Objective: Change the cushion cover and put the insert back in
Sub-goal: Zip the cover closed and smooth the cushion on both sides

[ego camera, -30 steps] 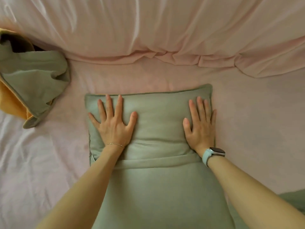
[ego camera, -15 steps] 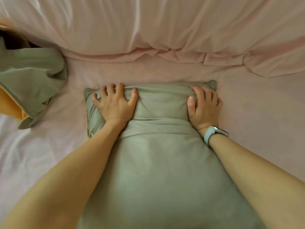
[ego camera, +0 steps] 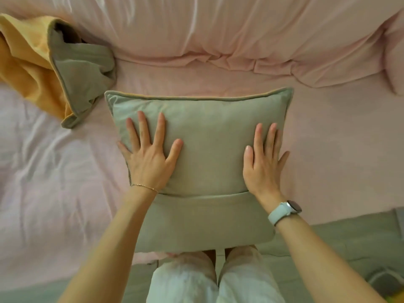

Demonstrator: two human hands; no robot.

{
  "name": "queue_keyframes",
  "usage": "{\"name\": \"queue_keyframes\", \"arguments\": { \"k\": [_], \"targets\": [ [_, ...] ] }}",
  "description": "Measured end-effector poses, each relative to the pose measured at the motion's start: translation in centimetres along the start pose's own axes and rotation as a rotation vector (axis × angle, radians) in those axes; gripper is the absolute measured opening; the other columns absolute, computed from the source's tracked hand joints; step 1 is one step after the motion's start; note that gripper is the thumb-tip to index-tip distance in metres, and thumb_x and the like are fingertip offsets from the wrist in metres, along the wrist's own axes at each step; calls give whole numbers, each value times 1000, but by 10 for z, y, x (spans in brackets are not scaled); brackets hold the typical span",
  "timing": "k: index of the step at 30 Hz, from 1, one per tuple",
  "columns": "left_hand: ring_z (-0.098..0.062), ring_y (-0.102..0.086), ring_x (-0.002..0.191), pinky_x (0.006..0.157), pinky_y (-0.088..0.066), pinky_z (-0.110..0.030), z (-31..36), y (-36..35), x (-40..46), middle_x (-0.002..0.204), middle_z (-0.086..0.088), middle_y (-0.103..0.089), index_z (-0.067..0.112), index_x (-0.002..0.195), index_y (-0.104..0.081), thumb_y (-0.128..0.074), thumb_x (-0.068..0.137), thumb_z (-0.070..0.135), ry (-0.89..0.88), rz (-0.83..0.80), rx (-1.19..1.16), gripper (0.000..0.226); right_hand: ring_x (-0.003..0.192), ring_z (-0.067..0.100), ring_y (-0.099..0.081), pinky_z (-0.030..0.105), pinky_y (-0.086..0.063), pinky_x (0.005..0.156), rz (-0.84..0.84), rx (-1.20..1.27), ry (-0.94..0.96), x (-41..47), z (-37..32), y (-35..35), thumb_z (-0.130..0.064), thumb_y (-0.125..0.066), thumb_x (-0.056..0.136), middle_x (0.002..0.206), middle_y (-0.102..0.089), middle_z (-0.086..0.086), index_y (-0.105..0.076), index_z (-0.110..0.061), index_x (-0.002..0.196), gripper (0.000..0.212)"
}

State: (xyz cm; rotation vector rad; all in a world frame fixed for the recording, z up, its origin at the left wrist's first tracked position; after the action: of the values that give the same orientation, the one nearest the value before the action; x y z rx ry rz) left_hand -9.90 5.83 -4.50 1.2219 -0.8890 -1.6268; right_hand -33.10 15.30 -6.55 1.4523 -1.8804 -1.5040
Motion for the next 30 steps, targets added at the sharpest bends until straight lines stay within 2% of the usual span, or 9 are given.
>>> {"name": "queue_keyframes", "arguments": {
  "k": [7,11,13,15,17,19,22,27,30],
  "targets": [
    [-23,9,144,115,-6,-50,-57,-58,-76,156,3,11,40,137,11,-11,70,73,140,-142,-248,79,143,24,14,56,4,110,-143,-65,8,-57,16,-37,-54,3,83,154,18,3,25,-32,135,61],
    [-18,4,144,116,-7,-43,-63,-76,-48,156,8,5,41,145,-2,-27,89,63,124,-213,-250,65,143,18,14,56,4,112,-263,-69,-21,-32,25,-58,-50,-10,96,155,17,-5,22,-41,137,53],
    [-21,-14,143,116,-14,-38,-68,-63,-28,153,0,-23,31,142,-32,-34,94,47,121,-87,-401,51,144,16,3,54,0,113,-261,-20,-38,-14,27,-57,-42,-17,99,157,4,-5,4,-40,145,51],
    [-28,-37,131,108,-25,-26,-75,-34,-22,129,-9,-57,14,121,-61,-50,92,26,39,147,-437,33,138,23,-24,54,-15,109,-118,38,57,-7,26,-35,-40,-26,98,152,-26,3,-26,-35,144,46],
    [-24,-51,110,89,-34,-18,-75,-10,-30,100,-12,-69,5,98,-71,-62,85,15,-105,301,-311,18,116,33,-50,52,-36,97,40,69,179,-9,29,-11,-38,-33,92,129,-54,13,-55,-16,129,48],
    [-17,-50,94,77,-35,-17,-71,-4,-40,87,-12,-67,4,86,-70,-60,82,21,-203,281,-277,20,101,36,-56,46,-44,86,80,91,214,-13,42,0,-35,-37,87,108,-62,15,-64,-4,108,46],
    [-15,-44,84,70,-32,-19,-66,-10,-41,81,-11,-62,3,80,-63,-49,82,34,-277,165,-285,34,89,34,-55,36,-33,76,62,50,202,-17,47,4,-35,-40,82,91,-60,12,-61,-4,87,37],
    [-15,-45,78,73,-37,-34,-64,6,-35,79,-7,-59,3,79,-57,-41,83,36,-296,176,-347,36,91,35,-52,33,-26,80,71,101,182,-8,47,26,-19,-45,80,92,-60,14,-56,-1,86,22],
    [-23,-50,73,71,-34,-33,-56,0,-42,74,-2,-57,8,76,-56,-38,85,39,-363,157,-204,37,97,34,-51,41,-27,94,100,-38,195,4,43,42,-20,-47,87,92,-61,12,-57,-5,88,18]
  ]
}}
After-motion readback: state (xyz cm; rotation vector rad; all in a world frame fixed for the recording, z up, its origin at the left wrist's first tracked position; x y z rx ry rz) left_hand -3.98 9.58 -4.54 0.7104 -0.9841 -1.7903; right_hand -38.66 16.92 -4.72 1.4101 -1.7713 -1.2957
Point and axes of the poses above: each hand's wrist, its own x-axis towards the middle knuckle, its own y-axis out of the back of the hand, z = x × y, the point moved 8 cm from there along x, towards the middle knuckle
